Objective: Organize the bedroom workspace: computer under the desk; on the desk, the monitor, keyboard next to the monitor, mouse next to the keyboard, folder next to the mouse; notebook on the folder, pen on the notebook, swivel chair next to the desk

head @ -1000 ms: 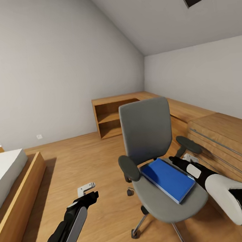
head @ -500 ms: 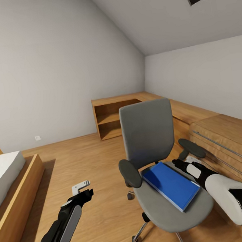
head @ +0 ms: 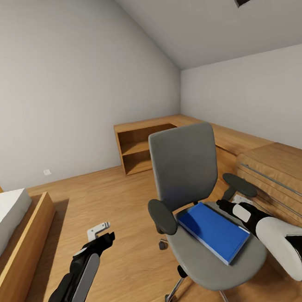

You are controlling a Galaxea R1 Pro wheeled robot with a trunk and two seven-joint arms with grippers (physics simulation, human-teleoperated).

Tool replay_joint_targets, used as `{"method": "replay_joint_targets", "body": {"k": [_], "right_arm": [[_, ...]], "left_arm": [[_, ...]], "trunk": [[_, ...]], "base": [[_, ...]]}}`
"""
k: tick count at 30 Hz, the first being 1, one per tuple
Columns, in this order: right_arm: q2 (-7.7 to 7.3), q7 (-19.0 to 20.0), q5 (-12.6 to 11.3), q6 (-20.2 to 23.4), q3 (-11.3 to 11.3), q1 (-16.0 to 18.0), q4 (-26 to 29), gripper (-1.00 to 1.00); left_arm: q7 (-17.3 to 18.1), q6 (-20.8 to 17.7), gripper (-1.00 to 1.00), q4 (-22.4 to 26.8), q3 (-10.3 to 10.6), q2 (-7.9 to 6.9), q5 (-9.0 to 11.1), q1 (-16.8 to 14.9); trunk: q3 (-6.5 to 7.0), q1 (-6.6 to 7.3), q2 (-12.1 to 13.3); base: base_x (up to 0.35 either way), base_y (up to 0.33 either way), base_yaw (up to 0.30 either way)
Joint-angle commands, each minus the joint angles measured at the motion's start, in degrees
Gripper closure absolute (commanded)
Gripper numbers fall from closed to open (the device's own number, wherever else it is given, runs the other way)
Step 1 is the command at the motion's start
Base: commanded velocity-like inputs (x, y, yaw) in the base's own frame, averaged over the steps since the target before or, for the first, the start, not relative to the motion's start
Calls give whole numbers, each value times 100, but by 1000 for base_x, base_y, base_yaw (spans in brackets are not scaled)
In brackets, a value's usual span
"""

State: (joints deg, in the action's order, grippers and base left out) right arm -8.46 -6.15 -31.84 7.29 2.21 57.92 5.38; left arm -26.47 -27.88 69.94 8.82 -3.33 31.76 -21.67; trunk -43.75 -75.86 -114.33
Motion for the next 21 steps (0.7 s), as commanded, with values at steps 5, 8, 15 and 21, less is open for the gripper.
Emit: {"method": "replay_joint_targets", "body": {"k": [5,8,15,21], "right_arm": [[8,-2,3,22,17,0,27,-100],[10,5,3,20,16,0,29,-100],[3,15,3,18,24,0,66,-100],[-2,12,4,18,17,0,65,-100]], "left_arm": [[-66,-7,-100,18,-48,-2,73,-4],[-68,-7,-100,19,-53,-1,75,-4],[-68,-7,-100,20,-55,-1,75,-4],[-68,-7,-100,20,-56,5,76,-4]], "trunk": [[-96,-109,-203],[-149,-175,-324],[-275,-329,-604],[-383,-460,-845]], "base": [[0,0,0],[0,0,0],[0,0,0],[0,0,0]]}}
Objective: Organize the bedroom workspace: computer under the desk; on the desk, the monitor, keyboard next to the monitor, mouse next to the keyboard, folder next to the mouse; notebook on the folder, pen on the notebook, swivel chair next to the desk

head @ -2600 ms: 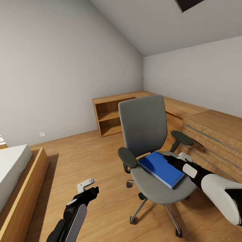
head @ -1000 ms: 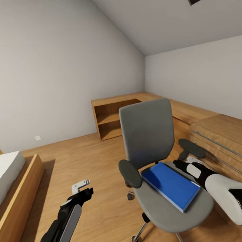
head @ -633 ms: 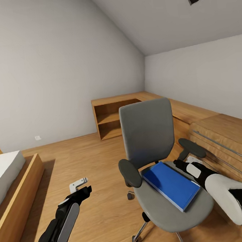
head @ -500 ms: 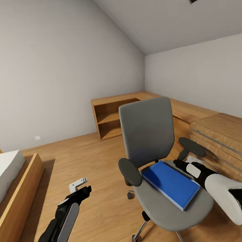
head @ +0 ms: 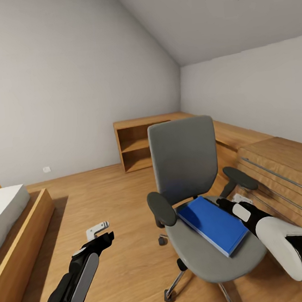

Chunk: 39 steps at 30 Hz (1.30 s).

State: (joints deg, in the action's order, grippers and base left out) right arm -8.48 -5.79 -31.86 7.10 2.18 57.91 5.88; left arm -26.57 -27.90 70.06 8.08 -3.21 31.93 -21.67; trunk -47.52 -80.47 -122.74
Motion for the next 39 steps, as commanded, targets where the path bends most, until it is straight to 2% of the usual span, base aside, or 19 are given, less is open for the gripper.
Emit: {"method": "replay_joint_targets", "body": {"k": [1,4,9,18,29,34,39], "right_arm": [[3,-29,10,42,20,1,15,-100],[4,-40,11,45,15,1,17,-100],[5,-50,14,46,12,1,13,-100],[18,-54,224,46,13,1,10,-100],[22,-59,258,54,9,1,10,-100],[22,-65,259,55,4,1,10,-100],[22,-70,259,55,2,1,10,-100]], "left_arm": [[-59,-5,-100,8,18,-5,59,-4],[-59,-5,-100,8,18,-4,59,-4],[-63,0,-100,8,25,2,49,-4],[-67,4,-100,8,35,5,41,-4],[-68,4,-100,8,36,5,53,-4],[-68,4,-100,8,36,6,49,-4],[-68,4,-100,8,36,5,58,-4]], "trunk": [[-24,-22,-44],[-78,-88,-165],[-78,-88,-165],[-132,-153,-285],[-132,-153,-285],[-222,-263,-485],[-222,-263,-485]], "base": [[0,0,0],[0,0,0],[0,0,0],[0,0,0],[0,0,0],[0,0,0],[0,0,0]]}}
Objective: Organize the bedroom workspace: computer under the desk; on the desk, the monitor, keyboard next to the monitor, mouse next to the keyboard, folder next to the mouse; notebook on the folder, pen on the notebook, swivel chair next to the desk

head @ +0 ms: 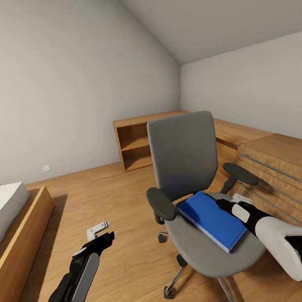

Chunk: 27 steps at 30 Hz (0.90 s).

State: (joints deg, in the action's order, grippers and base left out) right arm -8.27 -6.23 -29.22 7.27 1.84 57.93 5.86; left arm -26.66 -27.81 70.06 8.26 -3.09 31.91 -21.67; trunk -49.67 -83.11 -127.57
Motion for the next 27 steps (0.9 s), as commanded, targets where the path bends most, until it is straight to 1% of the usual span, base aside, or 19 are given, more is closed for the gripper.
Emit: {"method": "replay_joint_targets", "body": {"k": [1,4,9,17,23,27], "right_arm": [[1,-24,-5,38,36,-1,12,-100],[1,-24,-5,37,36,-1,12,-100],[0,-21,-5,37,36,-1,12,-100],[-5,-18,-5,37,36,-1,12,-100],[-7,-18,-5,37,36,-1,12,-100],[-8,-18,-5,37,36,-1,12,-100]], "left_arm": [[-59,-5,-100,8,18,-7,60,-4],[-59,-5,-100,8,18,-7,61,-4],[-59,-5,-100,8,18,-7,61,-4],[-59,-12,-100,-2,16,-10,62,-4],[-52,-11,-100,-143,5,-24,61,-3],[-50,-6,-100,-191,2,-31,60,-4]], "trunk": [[-6,1,-2],[-6,1,-2],[-96,-109,-203],[-96,-109,-203],[-96,-109,-203],[-96,-109,-203]], "base": [[0,0,0],[0,0,0],[0,0,0],[0,0,0],[-1,0,0],[-152,0,0]]}}
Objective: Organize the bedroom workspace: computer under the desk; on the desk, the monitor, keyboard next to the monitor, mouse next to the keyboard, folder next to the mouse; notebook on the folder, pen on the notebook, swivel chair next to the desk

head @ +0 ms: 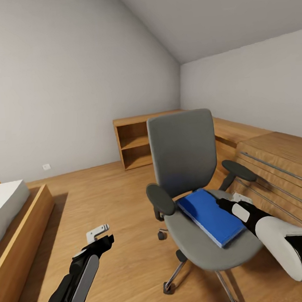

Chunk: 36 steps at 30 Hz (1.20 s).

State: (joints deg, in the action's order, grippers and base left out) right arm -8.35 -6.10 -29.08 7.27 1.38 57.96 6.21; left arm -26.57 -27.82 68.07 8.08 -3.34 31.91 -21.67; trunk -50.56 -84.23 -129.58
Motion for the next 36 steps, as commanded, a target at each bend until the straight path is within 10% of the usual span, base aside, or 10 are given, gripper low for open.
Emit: {"method": "replay_joint_targets", "body": {"k": [1,36], "right_arm": [[1,-31,-19,37,82,-4,-24,-100],[0,-40,-19,37,82,-4,-23,-100]], "left_arm": [[-59,-7,-100,4,18,-6,60,-4],[-58,1,-100,-4,18,0,55,-4]], "trunk": [[-7,3,-2],[-7,3,-2]], "base": [[-247,0,0],[-131,0,0]]}}
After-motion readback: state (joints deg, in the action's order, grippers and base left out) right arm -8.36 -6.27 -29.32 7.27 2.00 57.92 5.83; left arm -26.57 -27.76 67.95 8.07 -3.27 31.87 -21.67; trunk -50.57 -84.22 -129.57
